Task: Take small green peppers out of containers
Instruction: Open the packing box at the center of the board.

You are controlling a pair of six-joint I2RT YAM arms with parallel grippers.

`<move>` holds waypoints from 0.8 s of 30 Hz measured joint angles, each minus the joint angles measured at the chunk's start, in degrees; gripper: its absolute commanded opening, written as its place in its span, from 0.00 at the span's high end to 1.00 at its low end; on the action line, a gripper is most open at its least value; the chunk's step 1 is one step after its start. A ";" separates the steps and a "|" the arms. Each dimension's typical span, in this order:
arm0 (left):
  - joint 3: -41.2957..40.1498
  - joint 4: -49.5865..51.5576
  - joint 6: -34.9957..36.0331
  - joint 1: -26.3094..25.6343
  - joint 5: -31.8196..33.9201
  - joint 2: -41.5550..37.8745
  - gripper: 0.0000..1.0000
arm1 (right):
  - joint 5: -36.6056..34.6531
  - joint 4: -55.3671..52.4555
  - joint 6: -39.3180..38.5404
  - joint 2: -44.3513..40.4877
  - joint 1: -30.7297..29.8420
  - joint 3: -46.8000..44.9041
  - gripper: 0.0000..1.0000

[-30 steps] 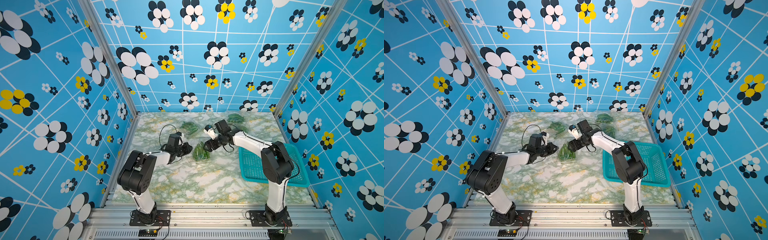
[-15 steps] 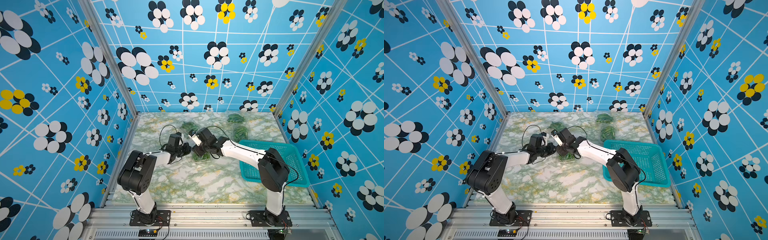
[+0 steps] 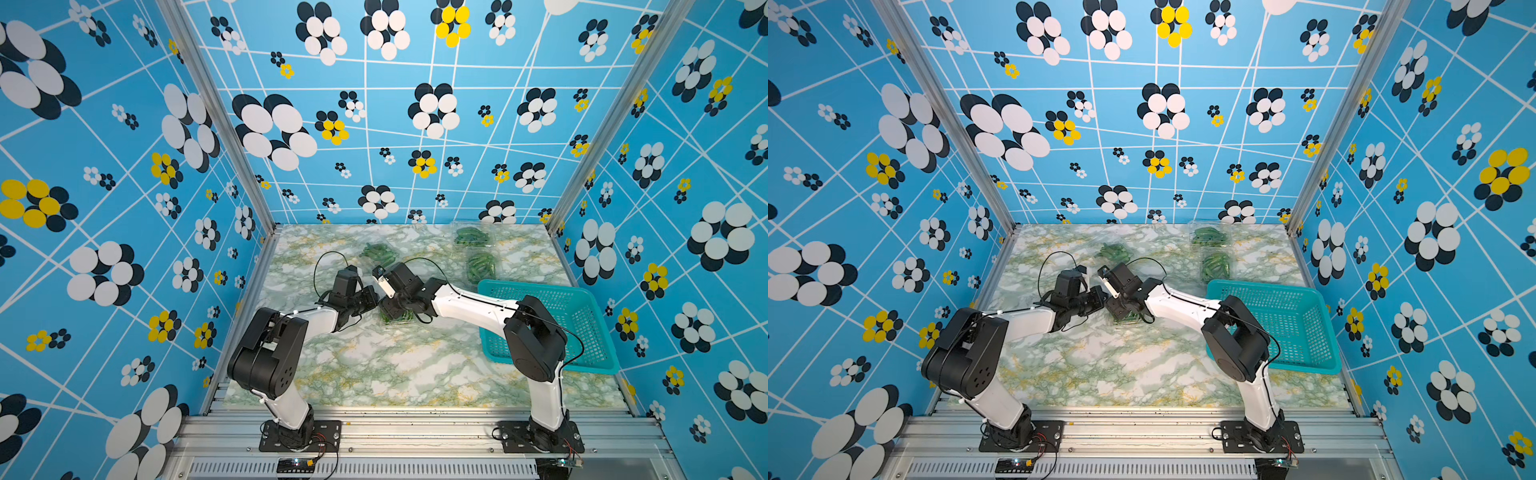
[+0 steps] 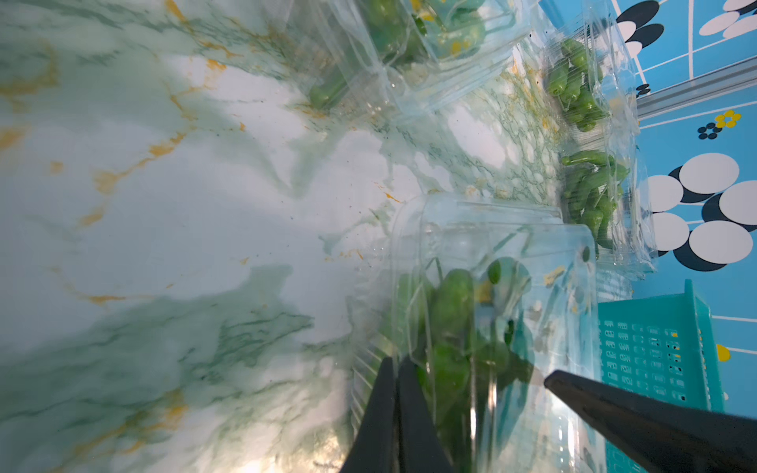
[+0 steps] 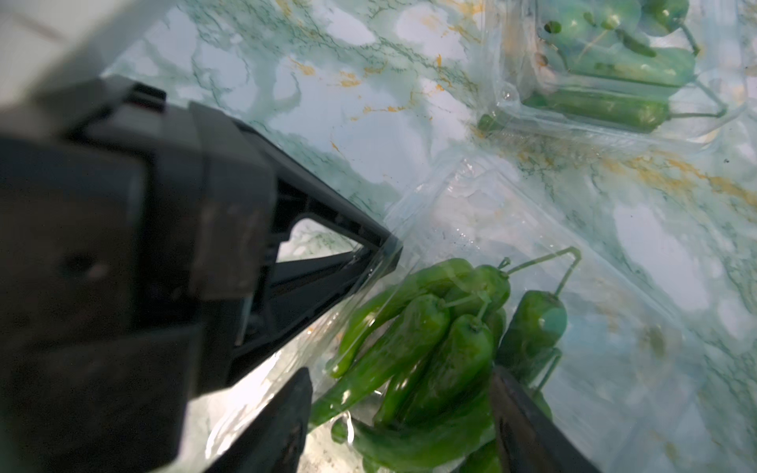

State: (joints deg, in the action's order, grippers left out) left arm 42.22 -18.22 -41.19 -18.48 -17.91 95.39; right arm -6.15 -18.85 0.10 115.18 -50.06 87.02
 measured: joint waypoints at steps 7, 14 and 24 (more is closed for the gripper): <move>-1.03 -0.17 -0.20 0.00 1.20 -0.98 0.93 | -0.68 0.39 1.75 0.00 -0.61 -0.11 0.27; -1.77 -0.07 -0.22 0.15 1.79 -1.62 0.93 | -1.27 0.28 2.91 -0.13 -1.25 -0.33 0.25; -1.92 -0.17 -0.20 0.15 2.38 -1.75 0.92 | -0.66 6.27 3.34 -3.69 -3.78 -7.04 0.25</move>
State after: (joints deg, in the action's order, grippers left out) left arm 40.29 -18.39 -41.39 -18.33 -15.53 93.65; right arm -6.81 -12.58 3.44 111.48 -53.84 79.99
